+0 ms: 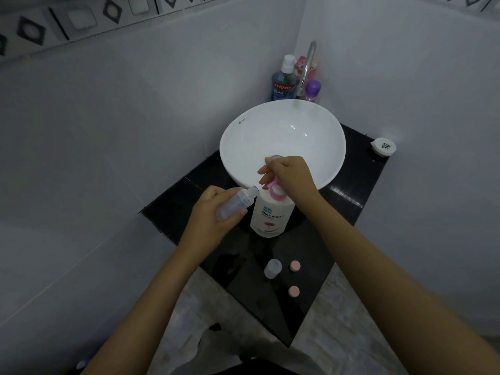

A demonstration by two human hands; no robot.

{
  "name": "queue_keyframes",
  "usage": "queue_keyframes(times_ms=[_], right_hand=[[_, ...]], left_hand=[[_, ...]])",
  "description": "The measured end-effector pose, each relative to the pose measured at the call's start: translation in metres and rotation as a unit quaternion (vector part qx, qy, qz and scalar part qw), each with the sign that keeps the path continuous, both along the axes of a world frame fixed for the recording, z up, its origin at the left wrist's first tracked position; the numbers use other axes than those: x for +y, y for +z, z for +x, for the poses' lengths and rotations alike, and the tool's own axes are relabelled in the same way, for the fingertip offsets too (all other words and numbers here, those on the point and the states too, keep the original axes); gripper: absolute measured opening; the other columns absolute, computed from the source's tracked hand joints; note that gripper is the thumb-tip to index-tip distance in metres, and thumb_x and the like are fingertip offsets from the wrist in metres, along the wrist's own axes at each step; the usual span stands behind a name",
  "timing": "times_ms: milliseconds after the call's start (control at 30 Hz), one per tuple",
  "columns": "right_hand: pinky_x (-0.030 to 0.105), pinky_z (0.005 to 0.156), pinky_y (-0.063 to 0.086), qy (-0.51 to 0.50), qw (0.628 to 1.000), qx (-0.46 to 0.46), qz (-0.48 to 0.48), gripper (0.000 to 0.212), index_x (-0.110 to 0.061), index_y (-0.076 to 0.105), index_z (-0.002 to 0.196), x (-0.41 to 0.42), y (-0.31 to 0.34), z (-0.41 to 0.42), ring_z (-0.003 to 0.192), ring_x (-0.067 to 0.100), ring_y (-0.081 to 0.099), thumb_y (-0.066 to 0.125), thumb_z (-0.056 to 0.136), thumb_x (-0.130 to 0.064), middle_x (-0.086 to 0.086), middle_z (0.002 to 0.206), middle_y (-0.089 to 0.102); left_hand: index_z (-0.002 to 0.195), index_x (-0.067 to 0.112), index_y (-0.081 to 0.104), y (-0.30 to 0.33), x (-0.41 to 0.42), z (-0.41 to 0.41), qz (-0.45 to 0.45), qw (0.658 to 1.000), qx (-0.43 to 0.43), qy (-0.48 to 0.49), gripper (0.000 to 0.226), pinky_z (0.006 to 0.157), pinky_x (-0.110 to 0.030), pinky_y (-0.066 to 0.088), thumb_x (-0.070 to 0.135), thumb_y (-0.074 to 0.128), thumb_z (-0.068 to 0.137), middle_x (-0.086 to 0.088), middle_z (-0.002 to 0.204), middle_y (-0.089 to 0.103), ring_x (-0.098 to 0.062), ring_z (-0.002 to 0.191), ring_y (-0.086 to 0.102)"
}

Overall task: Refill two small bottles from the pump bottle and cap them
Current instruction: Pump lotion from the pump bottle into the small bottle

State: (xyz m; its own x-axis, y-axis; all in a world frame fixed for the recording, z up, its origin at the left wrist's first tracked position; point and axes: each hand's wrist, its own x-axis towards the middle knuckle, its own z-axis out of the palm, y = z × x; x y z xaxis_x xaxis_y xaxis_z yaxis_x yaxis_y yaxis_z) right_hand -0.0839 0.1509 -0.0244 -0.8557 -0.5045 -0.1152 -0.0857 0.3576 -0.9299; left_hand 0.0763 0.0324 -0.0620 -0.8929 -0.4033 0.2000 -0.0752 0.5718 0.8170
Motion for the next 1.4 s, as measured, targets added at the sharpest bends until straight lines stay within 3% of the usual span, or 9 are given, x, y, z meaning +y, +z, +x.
queue_keyframes(times_ms=[167,267,400,667,867,1067,1167,1267,1400], right_hand=[[0.026,0.068,0.053,0.002,1.000,0.001,-0.003,0.036,-0.012,0.070,0.067,-0.001,0.000,0.001,0.044,0.009,0.061,0.050,0.096,-0.024,0.002,0.056,0.068],[0.015,0.060,0.050,0.001,1.000,0.003,-0.002,0.037,-0.010,0.071,0.069,-0.001,0.000,0.001,0.043,0.004,0.059,0.050,0.096,-0.024,-0.004,0.050,0.066],[0.006,0.053,0.045,0.001,1.000,0.008,-0.011,0.036,-0.004,0.072,0.075,-0.001,0.000,0.002,0.043,-0.001,0.057,0.049,0.097,-0.022,0.003,0.056,0.066],[0.022,0.073,0.050,-0.027,0.999,-0.034,-0.016,0.041,0.002,0.073,0.082,-0.002,-0.001,0.005,0.061,0.011,0.061,0.046,0.098,-0.024,0.004,0.064,0.067],[0.021,0.055,0.047,-0.072,0.996,-0.047,-0.023,0.044,-0.015,0.071,0.070,-0.005,-0.015,0.010,0.054,-0.003,0.063,0.042,0.098,-0.030,-0.009,0.061,0.070],[0.028,0.065,0.052,-0.092,0.995,-0.020,-0.030,0.041,-0.013,0.072,0.073,-0.007,-0.010,0.014,0.070,0.015,0.066,0.043,0.098,-0.029,-0.004,0.068,0.071],[0.020,0.065,0.054,-0.027,0.997,0.028,-0.065,0.035,-0.008,0.073,0.084,-0.005,0.008,0.003,0.074,0.017,0.069,0.049,0.097,-0.030,0.001,0.076,0.072],[0.009,0.061,0.050,0.039,0.998,-0.008,-0.040,0.038,-0.001,0.073,0.089,-0.003,0.011,-0.001,0.070,0.009,0.068,0.046,0.098,-0.027,0.008,0.081,0.073],[0.007,0.059,0.048,0.012,0.998,-0.059,-0.014,0.040,-0.001,0.074,0.089,-0.001,-0.003,0.001,0.062,-0.003,0.065,0.043,0.099,-0.024,0.004,0.078,0.073]], left_hand=[[0.125,0.027,0.058,0.004,0.006,-0.004,-0.004,1.000,0.010,-0.003,0.044,0.072,0.001,0.038,0.031,0.067,0.083,0.011,0.094,0.047,0.011,0.089,0.047],[0.126,0.025,0.057,0.007,0.009,-0.008,0.000,1.000,0.020,-0.004,0.046,0.072,0.002,0.038,0.031,0.067,0.082,0.015,0.093,0.045,0.013,0.089,0.046],[0.127,0.024,0.056,0.010,0.011,-0.013,-0.002,1.000,0.024,-0.007,0.047,0.072,0.001,0.039,0.030,0.069,0.082,0.009,0.095,0.046,0.011,0.089,0.047],[0.128,0.026,0.055,0.008,0.017,-0.020,0.013,0.999,0.031,-0.014,0.048,0.075,0.001,0.038,0.032,0.067,0.082,0.011,0.097,0.045,0.010,0.092,0.047],[0.128,0.023,0.056,0.002,0.016,-0.022,0.008,0.999,0.037,-0.011,0.048,0.077,0.000,0.038,0.029,0.068,0.082,0.006,0.099,0.046,0.008,0.092,0.047],[0.128,0.026,0.057,0.004,0.017,-0.022,0.026,0.998,0.048,-0.007,0.047,0.078,-0.001,0.038,0.029,0.068,0.082,0.011,0.096,0.045,0.004,0.092,0.047],[0.127,0.027,0.057,0.009,0.015,-0.024,0.038,0.997,0.061,-0.007,0.046,0.079,-0.001,0.038,0.029,0.068,0.082,0.017,0.096,0.044,0.008,0.093,0.045],[0.128,0.026,0.056,0.008,0.015,-0.023,0.055,0.997,0.060,-0.013,0.048,0.078,0.000,0.038,0.028,0.069,0.082,0.016,0.097,0.044,0.010,0.093,0.045],[0.128,0.029,0.056,0.003,0.014,-0.026,0.055,0.997,0.053,-0.016,0.049,0.079,-0.001,0.039,0.027,0.070,0.081,0.009,0.097,0.045,0.004,0.093,0.047]])
